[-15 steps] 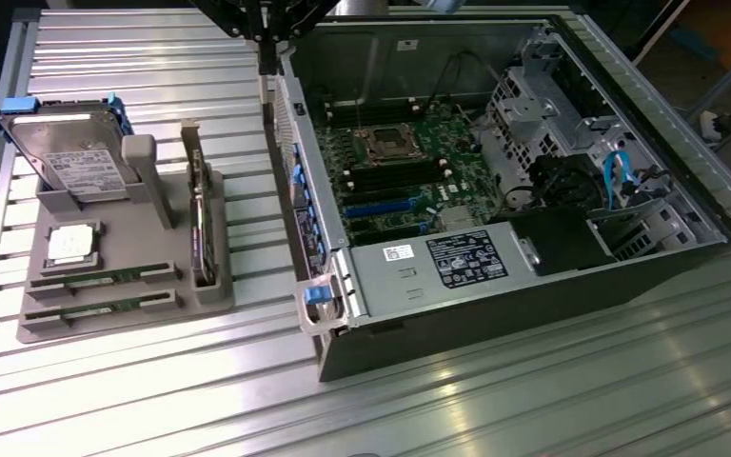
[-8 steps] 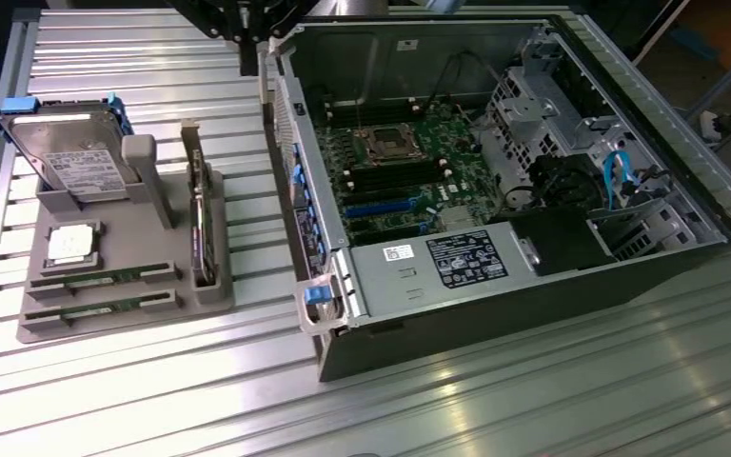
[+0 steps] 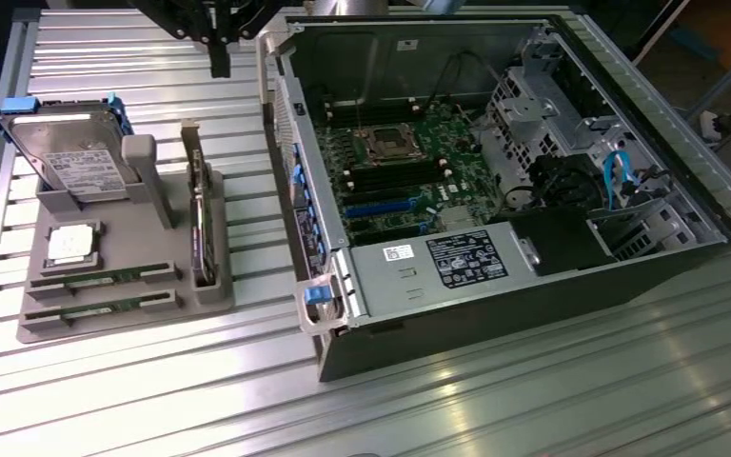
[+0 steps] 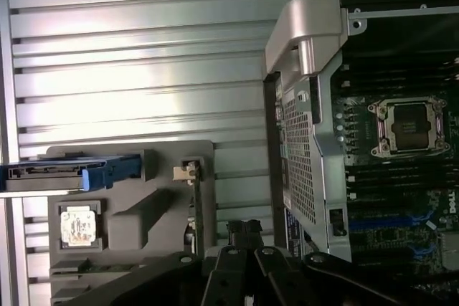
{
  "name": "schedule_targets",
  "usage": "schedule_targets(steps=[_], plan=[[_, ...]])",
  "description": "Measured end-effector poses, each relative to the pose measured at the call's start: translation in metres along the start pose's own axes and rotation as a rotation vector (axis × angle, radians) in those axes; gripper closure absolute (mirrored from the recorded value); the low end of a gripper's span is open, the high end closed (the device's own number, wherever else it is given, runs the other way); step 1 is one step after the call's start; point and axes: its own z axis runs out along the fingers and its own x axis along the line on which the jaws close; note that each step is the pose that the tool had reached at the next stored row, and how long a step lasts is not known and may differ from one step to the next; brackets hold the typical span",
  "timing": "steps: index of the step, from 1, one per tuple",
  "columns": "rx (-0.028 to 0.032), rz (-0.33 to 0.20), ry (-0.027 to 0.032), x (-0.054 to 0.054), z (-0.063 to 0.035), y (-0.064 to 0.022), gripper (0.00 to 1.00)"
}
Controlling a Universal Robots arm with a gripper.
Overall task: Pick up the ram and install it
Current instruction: 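Reach for the ram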
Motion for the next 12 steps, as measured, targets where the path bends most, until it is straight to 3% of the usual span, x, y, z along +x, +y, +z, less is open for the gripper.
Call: schedule_targets(steps=[12], plan=[[-0.0001,0.0,-0.0001,0.04,-0.001,-0.003,0.89]])
